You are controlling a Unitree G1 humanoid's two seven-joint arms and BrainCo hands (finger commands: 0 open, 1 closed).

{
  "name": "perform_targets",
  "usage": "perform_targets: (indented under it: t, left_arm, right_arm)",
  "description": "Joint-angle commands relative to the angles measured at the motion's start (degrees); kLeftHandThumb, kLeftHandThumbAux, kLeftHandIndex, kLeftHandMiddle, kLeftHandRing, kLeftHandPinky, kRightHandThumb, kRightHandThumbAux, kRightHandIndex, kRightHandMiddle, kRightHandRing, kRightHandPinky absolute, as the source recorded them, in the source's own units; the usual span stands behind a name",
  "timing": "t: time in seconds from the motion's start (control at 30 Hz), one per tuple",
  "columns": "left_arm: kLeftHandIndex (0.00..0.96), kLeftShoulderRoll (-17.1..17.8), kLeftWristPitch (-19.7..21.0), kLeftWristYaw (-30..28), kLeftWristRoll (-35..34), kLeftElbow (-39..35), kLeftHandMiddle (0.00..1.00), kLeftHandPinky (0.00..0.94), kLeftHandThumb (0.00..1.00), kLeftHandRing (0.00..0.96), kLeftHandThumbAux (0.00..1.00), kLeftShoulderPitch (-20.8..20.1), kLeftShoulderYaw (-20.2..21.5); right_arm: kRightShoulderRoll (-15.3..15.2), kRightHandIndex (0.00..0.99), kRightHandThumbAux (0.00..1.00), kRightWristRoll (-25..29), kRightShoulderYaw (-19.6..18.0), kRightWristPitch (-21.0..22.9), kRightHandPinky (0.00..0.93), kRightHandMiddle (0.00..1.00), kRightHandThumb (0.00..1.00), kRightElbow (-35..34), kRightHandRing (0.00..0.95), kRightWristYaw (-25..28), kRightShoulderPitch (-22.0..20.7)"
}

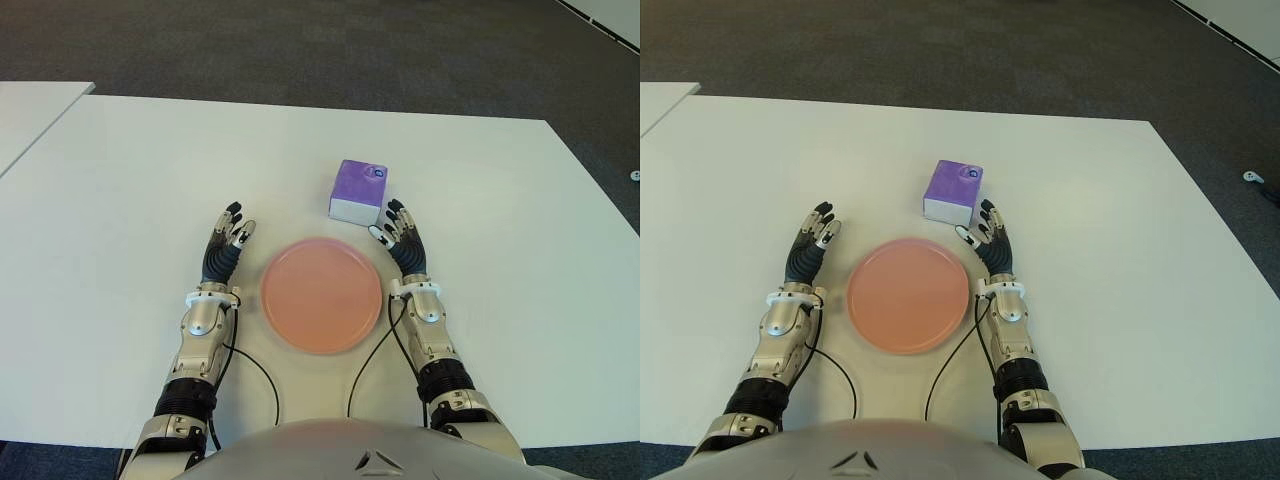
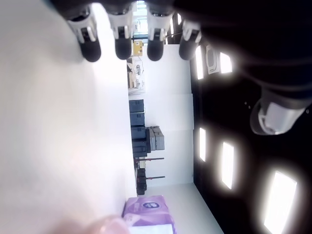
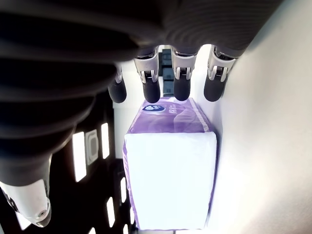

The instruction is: Put the tissue paper into the plate.

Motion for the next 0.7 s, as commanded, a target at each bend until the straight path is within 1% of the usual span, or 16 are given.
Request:
perform_targets:
  t: [0.03, 0.47, 0.6, 0.7]
  left_arm:
    - [0.000, -0.25, 1.20, 0.00, 0.15, 2.11, 0.000, 0.000, 0.000, 0.000, 0.405, 1.17, -0.03]
    - [0.000, -0.40, 1.17, -0.05, 0.11, 2.25, 0.000, 0.000, 0.000, 0.000, 0.390, 0.92, -0.14]
    - [0.000, -0.42, 1.32, 0.08, 0.22, 2.07, 0.000, 0.000, 0.000, 0.000, 0.389, 0.87, -0.18]
    - [0.000, -0.43, 1.44, 0.17, 0.27, 2.01, 0.000, 0.000, 0.000, 0.000, 0.391, 0.84, -0.17]
  right_arm:
    - [0.45, 0.000, 0.622, -0.32, 0.28, 4.68, 0.000, 0.000, 0.000, 4.35, 0.000, 0.02, 5.09]
    - [0.28, 0.000, 0.644, -0.77, 0.04, 5.70, 0.000, 0.000, 0.000, 5.16, 0.000, -1.31, 4.42]
    - [-0.71, 0.000, 0.650, -1.69, -0.54, 7.70, 0.000, 0.000, 0.010, 6.14, 0.000, -3.69, 3.33]
    - [-1.92, 0.000, 0.652, -2.36, -1.08, 9.39, 0.000, 0.000, 0.025, 5.12, 0.000, -5.25, 3.09]
